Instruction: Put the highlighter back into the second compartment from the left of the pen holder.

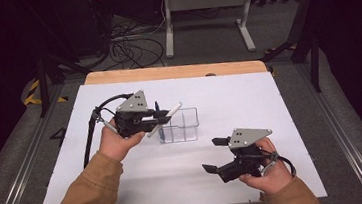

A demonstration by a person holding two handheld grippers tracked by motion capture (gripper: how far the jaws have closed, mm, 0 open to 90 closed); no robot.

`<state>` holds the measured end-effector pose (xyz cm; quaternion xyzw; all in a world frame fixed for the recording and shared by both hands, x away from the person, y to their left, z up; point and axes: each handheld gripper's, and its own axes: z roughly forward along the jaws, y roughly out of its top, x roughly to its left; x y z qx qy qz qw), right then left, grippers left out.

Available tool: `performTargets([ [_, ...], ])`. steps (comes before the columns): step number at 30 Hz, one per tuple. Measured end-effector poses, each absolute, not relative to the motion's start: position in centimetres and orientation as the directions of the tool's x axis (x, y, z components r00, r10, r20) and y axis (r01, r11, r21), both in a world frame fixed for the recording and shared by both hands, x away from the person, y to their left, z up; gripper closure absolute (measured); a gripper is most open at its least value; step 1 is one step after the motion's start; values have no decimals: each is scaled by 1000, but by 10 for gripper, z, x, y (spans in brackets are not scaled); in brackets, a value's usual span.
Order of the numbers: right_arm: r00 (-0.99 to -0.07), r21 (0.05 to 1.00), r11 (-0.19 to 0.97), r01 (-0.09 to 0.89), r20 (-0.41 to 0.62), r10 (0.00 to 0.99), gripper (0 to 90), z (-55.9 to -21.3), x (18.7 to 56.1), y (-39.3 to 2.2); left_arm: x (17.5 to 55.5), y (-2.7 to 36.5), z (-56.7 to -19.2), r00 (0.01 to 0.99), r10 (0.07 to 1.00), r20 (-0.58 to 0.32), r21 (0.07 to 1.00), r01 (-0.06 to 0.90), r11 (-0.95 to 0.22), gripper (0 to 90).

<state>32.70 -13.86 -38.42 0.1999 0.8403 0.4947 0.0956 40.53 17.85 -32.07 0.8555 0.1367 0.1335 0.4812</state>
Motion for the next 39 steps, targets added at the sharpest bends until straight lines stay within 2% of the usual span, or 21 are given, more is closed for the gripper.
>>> performTargets([
  [10,-902,869,432,242,37,430,159,-385,327,-138,414,181,-320,918,395,7,920,149,-364,784],
  [17,-902,869,432,242,38,430,159,-385,327,-138,421,175,-325,912,409,-24,940,160,-302,784],
  [39,-902,868,430,247,44,429,159,-385,326,-139,444,146,-349,902,430,-39,966,144,-214,784],
])
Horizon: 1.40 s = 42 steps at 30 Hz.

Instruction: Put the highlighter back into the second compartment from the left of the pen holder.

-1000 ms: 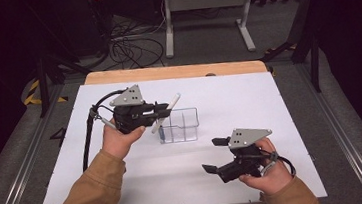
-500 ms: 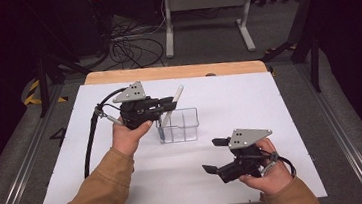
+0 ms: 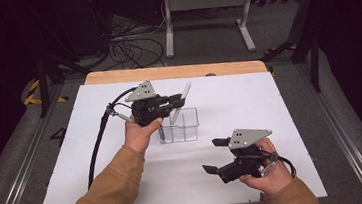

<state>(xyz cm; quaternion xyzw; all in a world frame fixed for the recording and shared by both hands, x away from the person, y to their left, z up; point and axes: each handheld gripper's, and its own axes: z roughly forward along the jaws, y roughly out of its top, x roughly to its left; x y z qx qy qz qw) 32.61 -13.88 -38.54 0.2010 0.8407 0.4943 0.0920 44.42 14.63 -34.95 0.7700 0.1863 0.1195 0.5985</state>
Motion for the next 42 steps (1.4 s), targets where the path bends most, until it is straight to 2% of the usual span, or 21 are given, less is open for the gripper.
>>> performTargets([
  [15,-903,867,432,249,47,426,159,-386,327,-139,452,142,-362,890,451,-69,971,164,-174,783],
  [22,-904,867,434,246,43,426,159,-386,327,-139,453,144,-363,891,449,-65,970,163,-183,782],
  [25,-903,868,430,248,46,428,159,-386,326,-140,449,144,-362,885,464,-28,968,139,-207,773],
  [28,-901,868,429,248,44,432,159,-385,327,-142,442,147,-356,870,493,-24,968,143,-205,522],
  [31,-897,871,425,247,40,440,159,-384,327,-144,432,156,-350,847,532,3,972,122,-199,348],
  [34,-890,875,416,247,36,455,159,-382,327,-147,417,169,-345,831,555,30,976,97,-197,235],
  [37,-880,881,400,253,38,473,158,-379,329,-152,402,183,-343,832,554,35,976,90,-198,180],
  [42,-874,885,392,253,35,484,158,-377,330,-156,385,195,-345,834,550,35,975,94,-204,138],
])
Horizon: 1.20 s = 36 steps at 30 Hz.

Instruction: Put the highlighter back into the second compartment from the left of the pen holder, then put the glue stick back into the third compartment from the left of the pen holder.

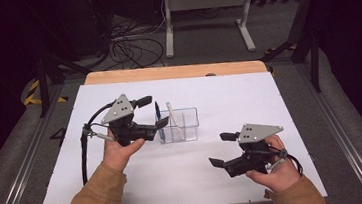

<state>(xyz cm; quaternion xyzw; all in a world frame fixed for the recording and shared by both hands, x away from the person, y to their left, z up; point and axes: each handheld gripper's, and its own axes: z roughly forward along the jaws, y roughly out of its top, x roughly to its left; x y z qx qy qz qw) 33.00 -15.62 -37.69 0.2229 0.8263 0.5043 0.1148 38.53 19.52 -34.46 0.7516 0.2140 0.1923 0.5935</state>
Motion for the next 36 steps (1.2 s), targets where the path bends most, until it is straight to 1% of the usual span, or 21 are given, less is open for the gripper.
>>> performTargets([
  [4,-875,885,389,256,41,483,158,-377,329,-155,379,199,-344,835,549,42,973,90,-211,134],
  [9,-871,885,387,257,39,490,157,-376,330,-158,375,207,-346,831,555,13,972,121,-204,127],
  [16,-870,884,388,261,41,491,157,-377,330,-157,367,217,-351,812,584,9,961,154,-230,65],
  [23,-864,883,387,264,38,501,155,-377,331,-158,353,229,-359,789,613,47,957,140,-254,43],
  [25,-863,885,384,264,40,503,155,-376,331,-158,349,233,-362,783,621,45,957,144,-251,35],
  [28,-863,884,385,264,38,504,155,-377,330,-159,345,237,-365,794,608,22,959,156,-238,34],
  [36,-860,889,377,261,36,510,150,-376,330,-161,336,246,-373,791,611,1,959,172,-223,29],
])
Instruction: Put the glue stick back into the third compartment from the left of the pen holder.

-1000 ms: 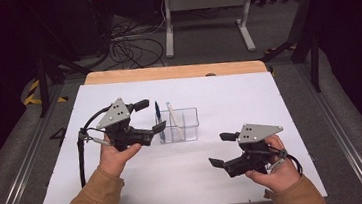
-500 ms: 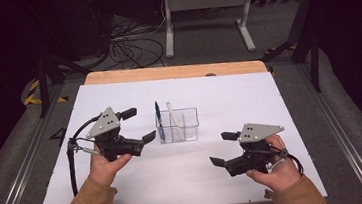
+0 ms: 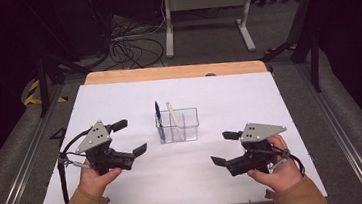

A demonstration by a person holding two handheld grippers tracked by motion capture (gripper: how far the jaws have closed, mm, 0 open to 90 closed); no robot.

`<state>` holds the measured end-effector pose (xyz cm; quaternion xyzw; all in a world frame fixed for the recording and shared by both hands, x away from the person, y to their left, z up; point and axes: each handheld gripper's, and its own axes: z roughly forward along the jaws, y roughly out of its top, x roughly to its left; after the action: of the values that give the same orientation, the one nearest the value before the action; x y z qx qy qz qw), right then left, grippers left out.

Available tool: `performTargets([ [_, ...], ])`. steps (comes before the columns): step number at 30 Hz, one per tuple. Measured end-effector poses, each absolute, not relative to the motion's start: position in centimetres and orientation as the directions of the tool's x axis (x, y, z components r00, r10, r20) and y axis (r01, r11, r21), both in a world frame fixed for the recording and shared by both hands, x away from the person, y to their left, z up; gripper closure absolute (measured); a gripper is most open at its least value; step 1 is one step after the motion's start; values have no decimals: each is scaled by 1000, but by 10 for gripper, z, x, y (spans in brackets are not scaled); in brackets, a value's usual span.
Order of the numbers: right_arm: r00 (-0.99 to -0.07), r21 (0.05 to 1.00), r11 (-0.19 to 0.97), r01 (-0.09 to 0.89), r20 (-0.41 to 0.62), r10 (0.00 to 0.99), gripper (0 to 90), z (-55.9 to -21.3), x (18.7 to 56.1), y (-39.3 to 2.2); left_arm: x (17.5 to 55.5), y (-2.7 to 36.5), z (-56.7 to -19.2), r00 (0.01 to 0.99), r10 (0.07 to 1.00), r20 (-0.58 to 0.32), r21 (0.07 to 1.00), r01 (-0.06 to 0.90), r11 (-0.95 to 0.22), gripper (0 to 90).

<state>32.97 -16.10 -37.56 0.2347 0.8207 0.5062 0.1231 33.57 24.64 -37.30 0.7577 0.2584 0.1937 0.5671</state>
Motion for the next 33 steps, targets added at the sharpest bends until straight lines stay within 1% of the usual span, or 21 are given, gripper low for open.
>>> performTargets([
  [4,-857,889,377,261,33,514,146,-375,330,-162,334,251,-378,778,628,-3,959,181,-219,29],
  [6,-854,890,376,259,29,519,138,-375,330,-162,331,254,-381,772,635,1,961,176,-215,44],
  [10,-842,895,361,262,29,539,80,-376,332,-163,325,259,-387,759,651,19,962,163,-218,49],
  [18,-836,900,351,257,25,548,80,-374,332,-166,315,268,-403,748,663,27,956,176,-237,60],
  [22,-832,899,355,257,19,555,80,-374,333,-166,312,266,-406,738,672,58,947,171,-270,60],
  [28,-834,900,355,253,18,551,80,-373,333,-166,308,267,-408,740,673,26,945,201,-257,57],
  [33,-833,898,352,265,30,552,80,-372,333,-167,304,269,-409,733,680,33,952,184,-244,71],
])
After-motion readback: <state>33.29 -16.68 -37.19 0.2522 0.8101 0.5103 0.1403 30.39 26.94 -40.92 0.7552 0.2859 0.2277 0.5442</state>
